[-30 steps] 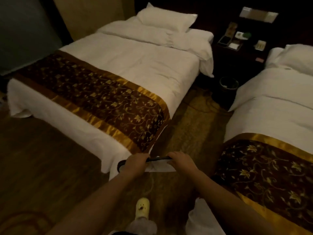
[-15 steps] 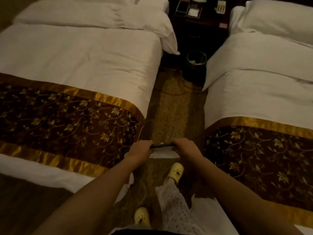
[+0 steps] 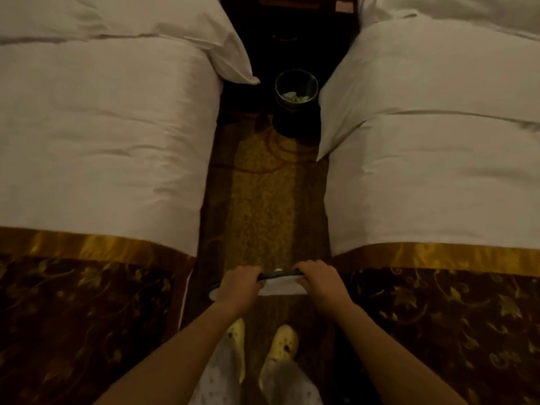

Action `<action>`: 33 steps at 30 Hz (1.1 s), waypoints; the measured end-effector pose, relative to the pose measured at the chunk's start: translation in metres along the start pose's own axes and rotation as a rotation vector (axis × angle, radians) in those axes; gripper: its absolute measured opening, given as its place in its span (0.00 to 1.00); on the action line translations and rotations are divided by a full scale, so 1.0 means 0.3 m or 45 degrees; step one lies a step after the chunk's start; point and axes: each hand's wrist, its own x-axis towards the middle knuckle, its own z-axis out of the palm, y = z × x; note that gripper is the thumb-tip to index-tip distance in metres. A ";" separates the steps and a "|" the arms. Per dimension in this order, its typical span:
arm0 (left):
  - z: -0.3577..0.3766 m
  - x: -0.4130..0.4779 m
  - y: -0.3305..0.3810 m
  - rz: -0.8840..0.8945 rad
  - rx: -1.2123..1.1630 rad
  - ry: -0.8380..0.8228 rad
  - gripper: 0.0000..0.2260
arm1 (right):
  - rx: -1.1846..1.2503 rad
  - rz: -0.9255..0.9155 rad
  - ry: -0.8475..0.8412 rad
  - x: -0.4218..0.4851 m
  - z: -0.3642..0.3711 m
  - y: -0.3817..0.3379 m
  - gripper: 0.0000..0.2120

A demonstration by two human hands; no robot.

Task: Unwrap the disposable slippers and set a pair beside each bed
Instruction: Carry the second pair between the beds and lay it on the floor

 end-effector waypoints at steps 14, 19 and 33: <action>0.719 1.146 -0.380 0.169 0.245 -0.307 0.16 | 0.260 0.203 -0.298 0.897 0.811 0.672 0.17; 0.853 1.416 -0.429 0.232 0.105 -0.348 0.17 | 0.228 0.217 -0.285 1.140 0.892 0.821 0.20; 1.010 1.511 -0.424 -0.408 -1.679 -0.339 0.16 | 1.196 0.761 0.270 1.184 1.108 0.779 0.35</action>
